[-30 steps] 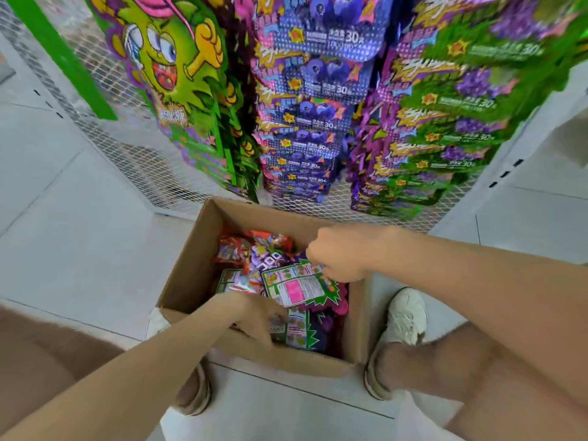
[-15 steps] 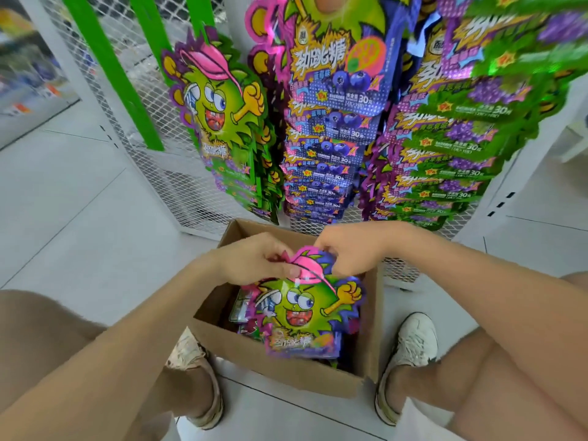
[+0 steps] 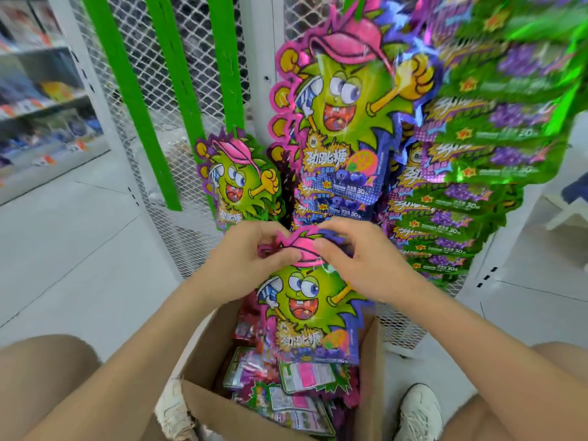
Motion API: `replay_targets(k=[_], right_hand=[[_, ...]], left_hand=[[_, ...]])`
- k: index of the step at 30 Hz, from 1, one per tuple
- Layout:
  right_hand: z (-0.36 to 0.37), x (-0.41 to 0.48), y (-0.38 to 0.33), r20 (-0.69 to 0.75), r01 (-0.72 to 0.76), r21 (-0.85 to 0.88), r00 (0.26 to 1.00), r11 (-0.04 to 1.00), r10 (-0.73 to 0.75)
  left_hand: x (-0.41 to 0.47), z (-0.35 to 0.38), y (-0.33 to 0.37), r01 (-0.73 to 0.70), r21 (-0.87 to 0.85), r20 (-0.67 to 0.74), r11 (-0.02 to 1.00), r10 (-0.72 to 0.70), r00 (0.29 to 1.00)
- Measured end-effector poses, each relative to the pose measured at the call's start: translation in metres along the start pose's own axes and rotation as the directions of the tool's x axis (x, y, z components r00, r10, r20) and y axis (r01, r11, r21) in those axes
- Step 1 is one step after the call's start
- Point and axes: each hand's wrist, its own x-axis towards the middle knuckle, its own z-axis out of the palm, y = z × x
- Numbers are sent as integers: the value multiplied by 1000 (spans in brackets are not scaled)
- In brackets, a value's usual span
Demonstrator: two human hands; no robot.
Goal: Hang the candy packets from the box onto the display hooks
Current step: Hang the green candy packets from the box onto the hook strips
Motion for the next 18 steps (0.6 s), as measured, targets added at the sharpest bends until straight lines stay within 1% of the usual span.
replay_targets(k=[1,3,4,6,8,12,13,15,16,18], right_hand=[[-5,1,-6,-33,20,-41,999,999,-21],[-17,3,-19,-62,43,-165,997,985,-54],[-23,4,-27,-84,44,-219,994,975,-63],[-36,9,-45,-177,56,-261,979,964,-105],[-49,16,-66,-276,100,-262,945,960,-174],[-85,37,-97,-316,169,-299,911,939,-264],[-96,43,-104,-322,181,-320,903,930,-286],[-117,57,-116,-324,195,-389,886,901,-332],[-127,65,-122,-321,190,-438,880,879,-350],[-146,79,-136,-324,152,-541,870,827,-372]], left_hand=[[3,0,9,-46,66,-73,997,51,996],[9,-5,28,-110,232,-202,967,158,967],[13,-8,37,-121,260,-239,958,185,953],[21,-16,56,-152,247,-272,957,219,937],[30,-22,74,-207,233,-304,950,273,913],[52,-40,115,-275,267,-412,924,367,834],[59,-46,126,-270,297,-430,916,380,819],[77,-59,149,-214,349,-464,913,366,806],[88,-65,161,-183,345,-479,921,340,809],[114,-78,183,-150,248,-490,957,257,833]])
